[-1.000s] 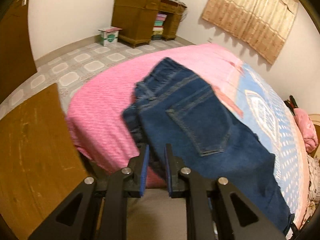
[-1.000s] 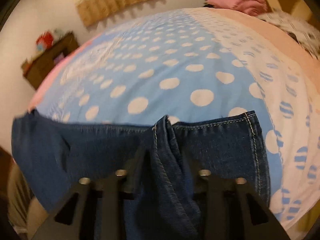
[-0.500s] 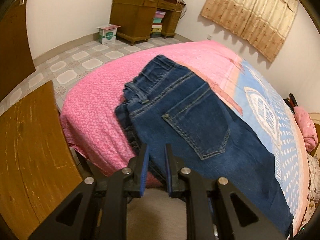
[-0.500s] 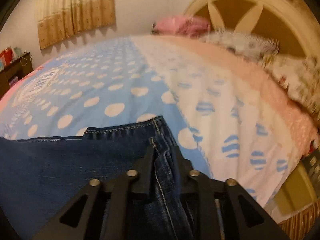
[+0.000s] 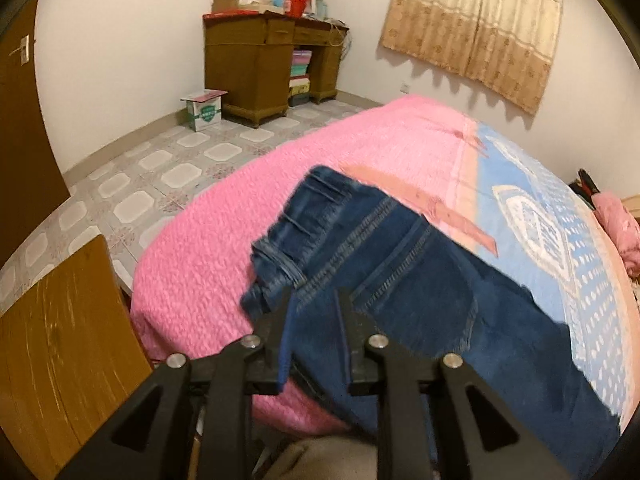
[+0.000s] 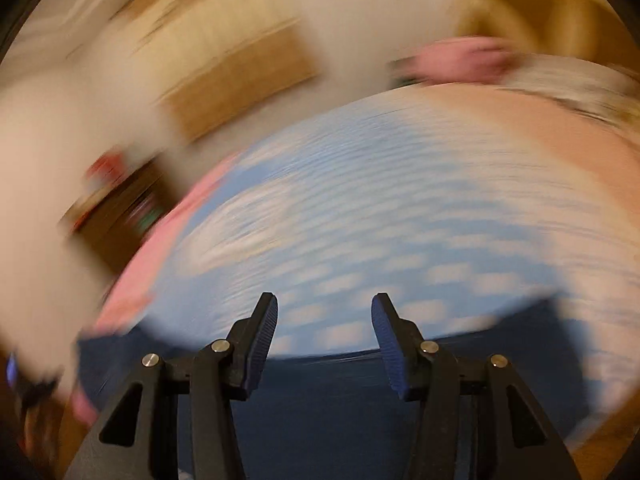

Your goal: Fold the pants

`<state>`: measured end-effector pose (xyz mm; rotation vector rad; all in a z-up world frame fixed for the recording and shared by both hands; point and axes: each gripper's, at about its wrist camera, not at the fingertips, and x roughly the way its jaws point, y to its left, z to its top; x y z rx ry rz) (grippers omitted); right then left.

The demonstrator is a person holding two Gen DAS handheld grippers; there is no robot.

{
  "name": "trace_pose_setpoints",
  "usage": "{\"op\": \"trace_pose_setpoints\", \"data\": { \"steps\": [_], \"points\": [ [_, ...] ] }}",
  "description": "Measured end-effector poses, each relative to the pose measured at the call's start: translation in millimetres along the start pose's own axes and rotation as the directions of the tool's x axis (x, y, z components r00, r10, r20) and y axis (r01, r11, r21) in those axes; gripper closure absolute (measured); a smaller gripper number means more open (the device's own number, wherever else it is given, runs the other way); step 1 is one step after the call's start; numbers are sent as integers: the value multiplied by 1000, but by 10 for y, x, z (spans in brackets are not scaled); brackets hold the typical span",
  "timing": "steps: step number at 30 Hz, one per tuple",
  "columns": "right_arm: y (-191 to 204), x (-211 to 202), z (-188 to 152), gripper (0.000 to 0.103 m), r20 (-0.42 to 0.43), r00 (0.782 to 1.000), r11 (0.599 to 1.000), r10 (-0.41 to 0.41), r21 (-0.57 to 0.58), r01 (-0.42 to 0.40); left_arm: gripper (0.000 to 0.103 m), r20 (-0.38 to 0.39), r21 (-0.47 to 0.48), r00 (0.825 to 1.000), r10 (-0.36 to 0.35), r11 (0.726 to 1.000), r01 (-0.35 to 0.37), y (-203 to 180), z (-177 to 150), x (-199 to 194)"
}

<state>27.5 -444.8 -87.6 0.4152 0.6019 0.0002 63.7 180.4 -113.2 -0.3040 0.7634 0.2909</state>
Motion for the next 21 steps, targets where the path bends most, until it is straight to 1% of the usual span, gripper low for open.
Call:
{"op": "trace_pose_setpoints", "data": {
  "steps": [1, 2, 3, 4, 5, 6, 7, 8, 9, 11, 13, 14, 15, 16, 17, 18, 20, 21],
  "points": [
    [294, 156, -33, 52, -27, 998, 997, 65, -28, -65, 79, -2, -12, 1000, -2, 1000, 2, 54, 31, 14],
    [623, 322, -70, 52, -54, 989, 989, 141, -41, -143, 77, -7, -22, 1000, 7, 1000, -7, 147, 59, 35],
    [983, 500, -130, 52, -92, 968, 970, 233, -45, -238, 73, -8, -23, 1000, 21, 1000, -21, 213, 66, 45],
    [1367, 681, -212, 52, -143, 938, 943, 316, -58, -326, 67, -4, -18, 999, 38, 999, -39, 283, 67, 53],
    [1660, 815, -291, 52, -183, 916, 923, 358, -81, -376, 63, -4, -6, 999, 48, 999, -48, 382, 75, 75],
    [2079, 966, -407, 52, -233, 891, 896, 389, -128, -425, 55, -13, 0, 999, 38, 999, -38, 444, 77, 104],
    [2380, 1055, -503, 52, -258, 880, 879, 398, -169, -447, 46, -33, 0, 999, 16, 1000, -16, 512, 87, 148],
    [2715, 1160, -628, 52, -284, 869, 858, 405, -211, -469, 43, -71, -11, 997, -20, 1000, 20, 592, 90, 222],
    [2941, 1236, -732, 52, -306, 858, 845, 412, -224, -485, 40, -94, -27, 994, -54, 998, 52, 650, 89, 278],
    [3288, 1416, -910, 52, -354, 830, 834, 432, -194, -517, 36, -120, -73, 987, -108, 992, 99, 712, 104, 384],
    [3511, 1530, -1038, 52, -395, 804, 831, 444, -153, -535, 35, -147, -130, 972, -182, 978, 164, 744, 124, 544],
    [3575, 1555, -1079, 52, -407, 800, 834, 441, -144, -533, 35, -150, -166, 965, -215, 968, 190, 757, 137, 645],
    [3624, 1561, -1123, 52, -415, 801, 838, 432, -144, -526, 36, -153, -203, 961, -229, 959, 197, 774, 146, 746],
    [3656, 1540, -1164, 52, -419, 805, 843, 420, -148, -516, 38, -160, -254, 954, -255, 944, 210, 797, 146, 870],
    [3651, 1520, -1176, 52, -420, 811, 849, 406, -154, -505, 40, -169, -303, 939, -300, 922, 240, 806, 138, 994],
    [3643, 1500, -1151, 52, -420, 821, 856, 388, -165, -489, 40, -174, -328, 934, -311, 913, 243, 803, 138, 1077],
    [3558, 1499, -1122, 52, -410, 845, 875, 344, -187, -446, 43, -172, -350, 937, -304, 908, 231, 784, 158, 1182],
    [3506, 1475, -1106, 52, -401, 857, 886, 324, -189, -424, 53, -159, -354, 939, -304, 906, 233, 774, 172, 1179]
  ]
}}
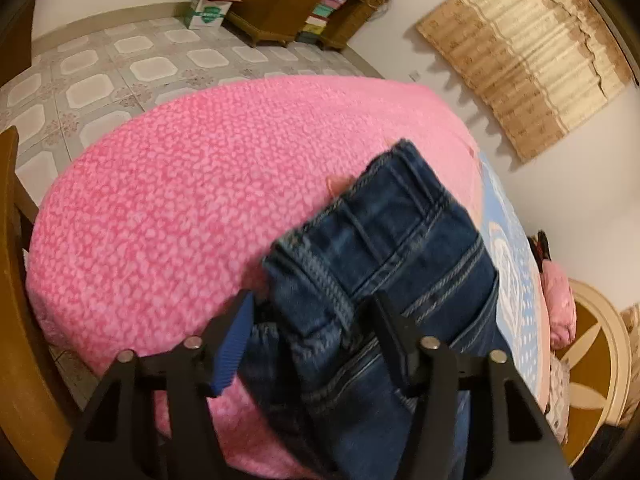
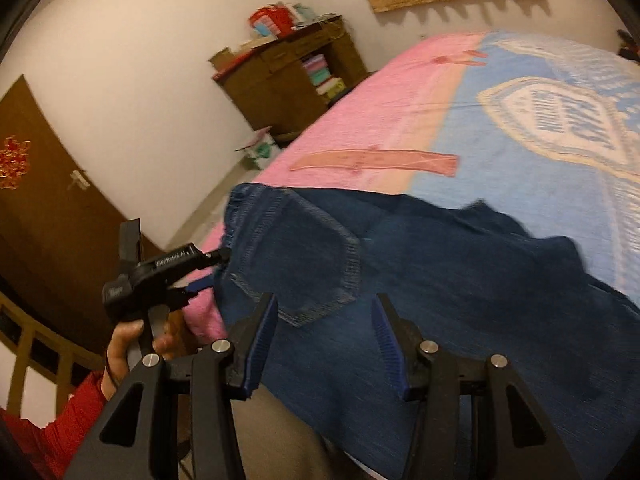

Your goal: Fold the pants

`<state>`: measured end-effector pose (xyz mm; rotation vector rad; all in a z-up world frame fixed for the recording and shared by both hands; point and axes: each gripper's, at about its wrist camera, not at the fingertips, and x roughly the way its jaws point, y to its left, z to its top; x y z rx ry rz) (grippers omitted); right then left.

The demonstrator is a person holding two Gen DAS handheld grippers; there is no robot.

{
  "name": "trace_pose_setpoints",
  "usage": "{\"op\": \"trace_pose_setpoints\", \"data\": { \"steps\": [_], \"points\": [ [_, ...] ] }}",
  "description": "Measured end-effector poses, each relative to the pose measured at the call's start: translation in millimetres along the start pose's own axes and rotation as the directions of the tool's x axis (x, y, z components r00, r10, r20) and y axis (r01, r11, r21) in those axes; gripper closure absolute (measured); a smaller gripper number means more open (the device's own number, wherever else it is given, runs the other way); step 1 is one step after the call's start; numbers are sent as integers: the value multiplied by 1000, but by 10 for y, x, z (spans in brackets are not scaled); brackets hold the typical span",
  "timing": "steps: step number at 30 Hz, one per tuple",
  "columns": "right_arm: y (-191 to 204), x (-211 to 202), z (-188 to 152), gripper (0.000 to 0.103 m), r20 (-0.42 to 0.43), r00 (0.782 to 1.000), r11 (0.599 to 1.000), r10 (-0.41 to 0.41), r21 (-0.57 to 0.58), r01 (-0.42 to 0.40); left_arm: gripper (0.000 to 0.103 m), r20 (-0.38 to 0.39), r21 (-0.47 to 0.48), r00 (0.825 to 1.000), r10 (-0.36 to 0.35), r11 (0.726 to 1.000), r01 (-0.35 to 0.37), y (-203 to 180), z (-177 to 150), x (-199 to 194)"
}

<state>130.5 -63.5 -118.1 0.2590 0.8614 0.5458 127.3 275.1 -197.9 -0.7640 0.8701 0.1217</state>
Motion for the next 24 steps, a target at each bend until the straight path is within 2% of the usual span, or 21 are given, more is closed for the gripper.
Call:
{"op": "trace_pose_setpoints", "data": {
  "steps": [1, 3, 5, 7, 10, 13, 15, 18, 19, 20, 21, 22, 23, 24],
  "points": [
    [-48, -71, -10, 52, 9, 1000, 1000, -18, 10, 18, 69, 9, -5, 1000, -11, 1000, 11, -11, 12, -6],
    [-187, -158, 13, 52, 29, 999, 999, -43, 31, 42, 79, 7, -41, 998, -62, 997, 62, 45, 59, -35],
    [-274, -213, 49, 52, 47, 997, 997, -62, 55, 60, 85, 35, -77, 988, -151, 985, 153, 128, 40, -172],
    [-357, -253, 70, 52, 62, 995, 994, -77, 87, 71, 88, 79, -50, 980, -180, 982, 185, 108, -3, -388],
    [-435, -250, 107, 52, 73, 995, 991, -65, 125, 55, 88, 122, 54, 982, -145, 989, 139, -17, -68, -644],
    [-504, -191, 84, 52, 72, 996, 988, -48, 151, 37, 87, 80, 103, 996, 26, 994, -35, 5, -173, -476],
    [-591, -131, 61, 52, 51, 999, 982, -6, 191, -4, 82, 21, 99, 994, 112, 989, -113, 138, -237, -270],
    [-744, -232, 160, 52, 83, 996, 976, 37, 211, -53, 70, 56, 98, 995, 88, 991, -93, 170, -218, -385],
    [-848, -295, 240, 52, 108, 992, 968, 62, 235, -87, 66, 82, 111, 991, 109, 987, -118, 128, -191, -456],
    [-947, -340, 304, 52, 131, 988, 958, 80, 262, -112, 65, 162, 126, 966, 203, 966, -224, 63, -146, -595],
    [-1074, -376, 376, 52, 155, 983, 944, 95, 300, -139, 54, 232, 126, 933, 274, 943, -308, 17, -111, -714],
    [-1217, -393, 456, 50, 175, 979, 926, 107, 340, -162, 42, 292, 120, 904, 312, 926, -358, -23, -92, -817],
    [-1359, -367, 540, 48, 181, 976, 909, 121, 375, -182, 40, 362, 108, 876, 318, 919, -378, -74, -51, -945],
    [-1475, -298, 615, 48, 173, 975, 895, 138, 400, -197, 40, 388, 113, 872, 299, 923, -367, -122, -45, -984]
  ]
}}
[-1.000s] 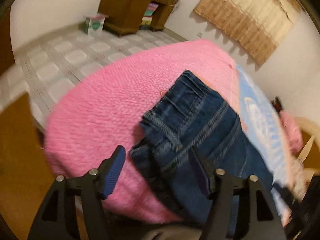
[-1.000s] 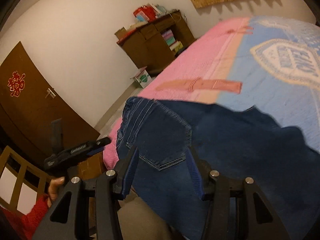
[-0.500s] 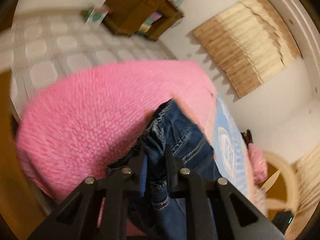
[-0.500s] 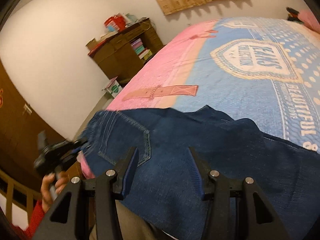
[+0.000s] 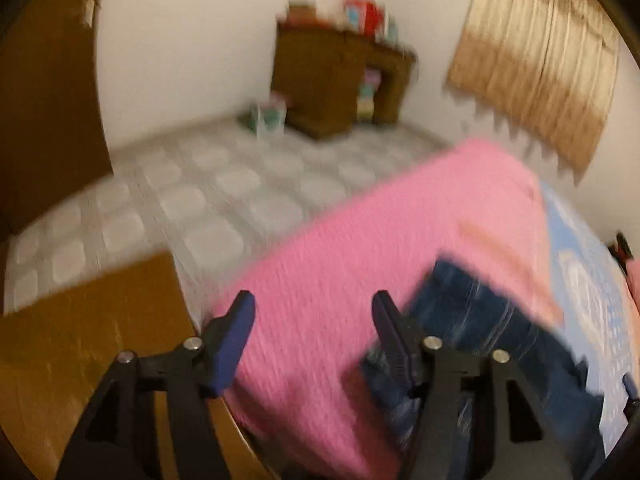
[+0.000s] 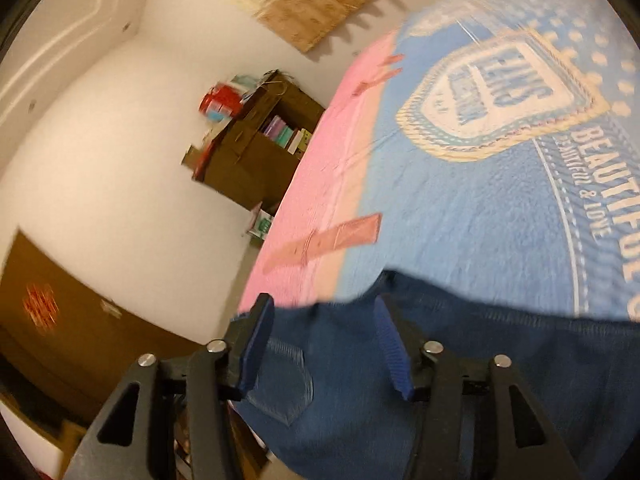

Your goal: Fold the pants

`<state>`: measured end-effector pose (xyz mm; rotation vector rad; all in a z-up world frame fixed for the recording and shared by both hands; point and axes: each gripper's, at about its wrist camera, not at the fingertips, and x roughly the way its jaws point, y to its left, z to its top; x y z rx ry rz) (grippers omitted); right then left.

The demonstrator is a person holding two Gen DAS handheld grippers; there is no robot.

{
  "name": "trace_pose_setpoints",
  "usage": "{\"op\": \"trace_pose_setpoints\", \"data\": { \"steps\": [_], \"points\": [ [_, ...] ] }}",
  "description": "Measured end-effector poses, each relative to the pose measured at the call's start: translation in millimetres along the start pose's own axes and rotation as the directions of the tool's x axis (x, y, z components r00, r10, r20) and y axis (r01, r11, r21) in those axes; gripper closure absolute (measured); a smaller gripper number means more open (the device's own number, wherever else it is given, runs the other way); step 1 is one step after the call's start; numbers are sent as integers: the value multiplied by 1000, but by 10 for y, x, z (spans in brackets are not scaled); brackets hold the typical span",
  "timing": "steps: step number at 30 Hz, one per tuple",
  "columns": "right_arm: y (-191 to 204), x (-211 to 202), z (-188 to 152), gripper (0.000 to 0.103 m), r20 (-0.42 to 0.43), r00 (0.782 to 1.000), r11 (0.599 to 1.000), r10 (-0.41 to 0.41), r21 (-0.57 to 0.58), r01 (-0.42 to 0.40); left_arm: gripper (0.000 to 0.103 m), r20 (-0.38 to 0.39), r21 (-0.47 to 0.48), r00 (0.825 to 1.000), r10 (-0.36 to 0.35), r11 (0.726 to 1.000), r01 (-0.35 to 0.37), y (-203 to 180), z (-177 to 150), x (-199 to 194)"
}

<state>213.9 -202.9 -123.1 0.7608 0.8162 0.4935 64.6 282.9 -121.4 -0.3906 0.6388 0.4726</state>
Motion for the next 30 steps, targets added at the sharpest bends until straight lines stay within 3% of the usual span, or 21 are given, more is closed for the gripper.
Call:
{"op": "trace_pose_setpoints", "data": {
  "steps": [4, 7, 11, 15, 16, 17, 18, 19, 20, 22, 24, 26, 28, 30],
  "points": [
    [-218, 439, 253, 48, -109, 994, 999, -16, 38, 20, 40, -4, 110, 991, -133, 985, 133, -449, -43, -5],
    [-304, 820, 280, 48, -247, 969, 999, 1, 37, 8, 40, -93, 208, 973, -211, 952, 226, -818, -299, 134],
    [-412, 1117, 303, 48, -349, 936, 997, 42, 77, -16, 40, -171, 255, 971, -167, 944, 207, -1166, -462, 534],
    [-436, 1251, 405, 48, -402, 916, 999, -5, 37, 21, 34, -161, 262, 977, -138, 949, 177, -1204, -528, 634],
    [-454, 1277, 409, 48, -415, 909, 998, 36, 66, -10, 33, -160, 260, 977, -140, 949, 178, -1202, -537, 650],
    [-485, 1326, 398, 48, -434, 895, 991, 101, 119, -54, 33, -158, 260, 978, -138, 949, 176, -1201, -551, 662],
    [-514, 1411, 362, 45, -467, 867, 979, 174, 180, -99, 30, -156, 261, 978, -135, 950, 173, -1213, -553, 676],
    [-516, 1493, 333, 42, -507, 841, 976, 190, 192, -105, 29, -154, 259, 979, -132, 951, 169, -1207, -557, 682],
    [-509, 1544, 326, 42, -524, 832, 979, 183, 176, -104, 29, -154, 256, 979, -133, 952, 170, -1173, -565, 673],
    [-539, 1584, 425, 42, -499, 832, 964, 243, 216, -153, 27, -151, 253, 979, -136, 952, 171, -1146, -551, 700],
    [-635, 1587, 615, 41, -403, 835, 910, 374, 331, -248, 22, -141, 260, 981, -137, 950, 170, -1111, -559, 709],
    [-720, 1692, 685, 42, -420, 825, 902, 379, 366, -228, 21, -138, 254, 980, -146, 951, 177, -1084, -568, 736],
    [-839, 1774, 675, 42, -391, 841, 894, 373, 392, -215, 20, -125, 266, 983, -133, 950, 163, -1098, -594, 747],
    [-944, 1828, 658, 42, -371, 839, 882, 397, 407, -237, 19, -104, 295, 988, -112, 945, 138, -1144, -629, 753]
  ]
}}
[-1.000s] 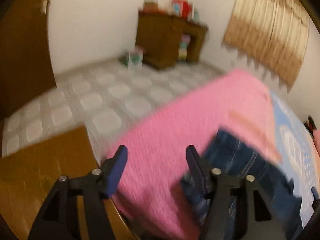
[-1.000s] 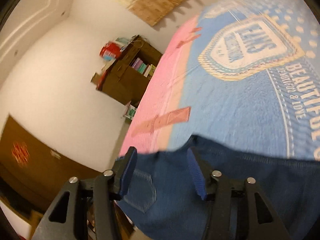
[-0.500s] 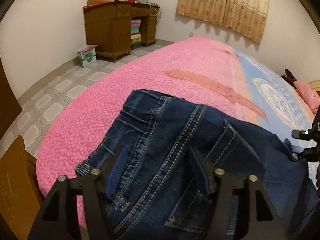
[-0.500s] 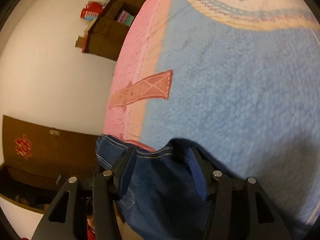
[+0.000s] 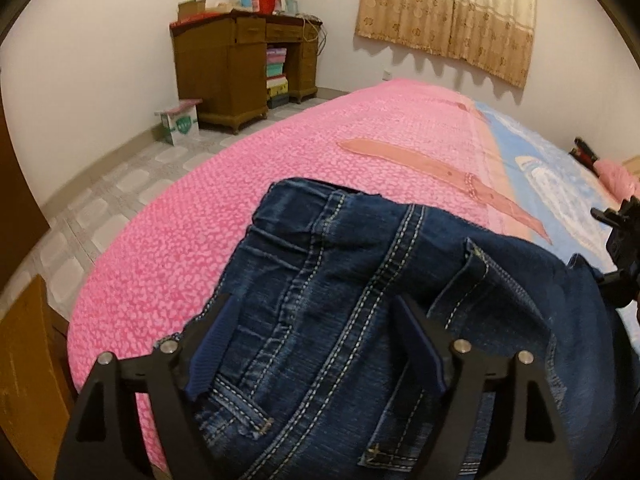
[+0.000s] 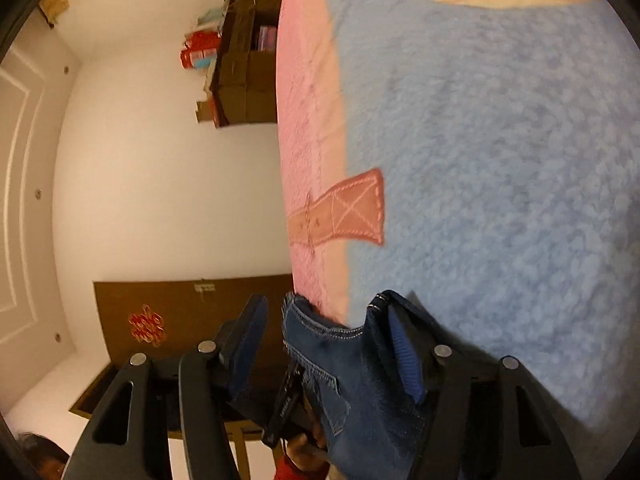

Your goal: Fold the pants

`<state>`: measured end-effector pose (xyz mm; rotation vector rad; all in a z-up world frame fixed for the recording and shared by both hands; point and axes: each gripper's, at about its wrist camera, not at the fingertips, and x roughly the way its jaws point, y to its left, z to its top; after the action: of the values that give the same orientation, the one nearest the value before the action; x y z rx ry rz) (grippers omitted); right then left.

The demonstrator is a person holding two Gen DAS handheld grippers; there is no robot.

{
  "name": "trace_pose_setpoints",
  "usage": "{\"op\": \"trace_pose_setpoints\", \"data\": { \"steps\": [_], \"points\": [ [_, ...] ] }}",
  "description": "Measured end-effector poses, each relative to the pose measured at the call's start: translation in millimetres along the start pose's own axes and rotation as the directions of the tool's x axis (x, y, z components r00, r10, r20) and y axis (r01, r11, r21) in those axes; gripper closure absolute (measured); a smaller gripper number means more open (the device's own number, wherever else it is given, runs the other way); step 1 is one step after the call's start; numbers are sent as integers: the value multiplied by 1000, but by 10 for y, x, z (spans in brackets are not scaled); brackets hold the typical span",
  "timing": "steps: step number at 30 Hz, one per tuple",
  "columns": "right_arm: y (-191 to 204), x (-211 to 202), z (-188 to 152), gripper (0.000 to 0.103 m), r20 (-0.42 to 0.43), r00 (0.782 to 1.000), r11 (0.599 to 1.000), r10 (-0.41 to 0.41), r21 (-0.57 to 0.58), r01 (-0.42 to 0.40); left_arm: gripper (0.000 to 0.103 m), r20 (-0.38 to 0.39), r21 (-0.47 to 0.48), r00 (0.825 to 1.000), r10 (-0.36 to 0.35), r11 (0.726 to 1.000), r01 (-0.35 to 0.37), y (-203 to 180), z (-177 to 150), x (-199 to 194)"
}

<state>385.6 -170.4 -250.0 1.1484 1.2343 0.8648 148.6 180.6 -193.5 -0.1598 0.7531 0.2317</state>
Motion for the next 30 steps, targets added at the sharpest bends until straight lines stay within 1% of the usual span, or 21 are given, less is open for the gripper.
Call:
{"op": "trace_pose_setpoints", "data": {
  "steps": [1, 2, 3, 4, 5, 6, 8, 9, 12, 16, 18, 19, 20, 21, 22, 23, 25, 27, 28, 29, 30],
  "points": [
    [-55, -5, 34, 45, -11, 1000, 1000, 8, -6, -8, 19, 1, 4, 1000, 4, 1000, -4, -6, -3, 15],
    [-92, -5, 71, 57, -30, 1000, 1000, -1, -7, 1, 18, 1, 8, 1000, 4, 1000, -4, -4, 3, 27],
    [-121, -3, 133, 66, -70, 996, 999, -46, -11, 45, 16, -3, 12, 1000, 3, 1000, -3, 5, 13, 31],
    [-90, -73, 193, 79, -77, 990, 992, -122, -44, 119, 8, -8, 8, 1000, 9, 1000, -9, 33, 31, 30],
    [4, -292, 267, 77, 13, 979, 975, -203, -91, 204, 1, -13, -2, 1000, 24, 1000, -24, 72, 56, 33],
    [101, -602, 330, 77, 123, 965, 963, -233, -109, 246, 0, -26, -24, 1000, 10, 1000, -11, 143, 70, 64],
    [359, -1065, 259, 77, 255, 938, 950, -232, -147, 275, 0, -50, -67, 998, -47, 997, 44, 241, 75, 121],
    [560, -1142, 131, 77, 263, 935, 931, -236, -215, 295, 0, -44, -64, 998, -46, 997, 44, 236, 65, 120],
    [927, -877, -429, 76, 165, 947, 868, -274, -381, 318, 0, -26, -52, 999, -22, 998, 21, 196, 51, 90],
    [820, -450, -968, 76, 78, 956, 858, -284, -424, 289, 0, -39, -55, 999, -15, 998, 13, 210, 104, 11],
    [623, -320, -1057, 76, 69, 933, 841, -353, -414, 349, 0, -34, -26, 999, 12, 1000, -13, 201, 143, -28],
    [518, -334, -1064, 76, 85, 905, 818, -416, -400, 414, 0, -41, -12, 999, 17, 1000, -18, 206, 154, -18],
    [386, -373, -1020, 88, 131, 857, 772, -498, -382, 507, 0, -54, -9, 998, 12, 1000, -12, 220, 159, 1],
    [273, -490, -972, 100, 164, 851, 776, -498, -353, 522, 0, -65, -17, 998, 9, 1000, -10, 239, 168, 7],
    [179, -695, -946, 103, 215, 845, 799, -490, -275, 534, 1, -71, -27, 997, 10, 1000, -12, 259, 172, -16],
    [155, -957, -976, 102, 300, 823, 819, -482, -180, 545, 1, -67, -30, 998, 14, 999, -16, 267, 179, -50],
    [292, -1495, -1258, 97, 512, 710, 795, -484, -82, 601, 1, -42, -25, 999, 32, 999, -33, 281, 179, -169],
    [434, -2127, -1749, 93, 703, 605, 824, -373, -48, 564, 1, -29, -29, 999, 38, 999, -39, 283, 174, -293],
    [428, -2378, -1974, 77, 757, 558, 838, -340, -26, 545, 1, -25, -29, 999, 32, 999, -33, 273, 168, -353],
    [412, -2664, -2269, 45, 807, 495, 847, -324, 15, 531, 0, -22, -29, 1000, 21, 999, -22, 253, 160, -424],
    [361, -2953, -2561, 29, 843, 425, 850, -330, 69, 522, 0, -22, -29, 1000, 13, 999, -14, 232, 154, -467]
  ]
}}
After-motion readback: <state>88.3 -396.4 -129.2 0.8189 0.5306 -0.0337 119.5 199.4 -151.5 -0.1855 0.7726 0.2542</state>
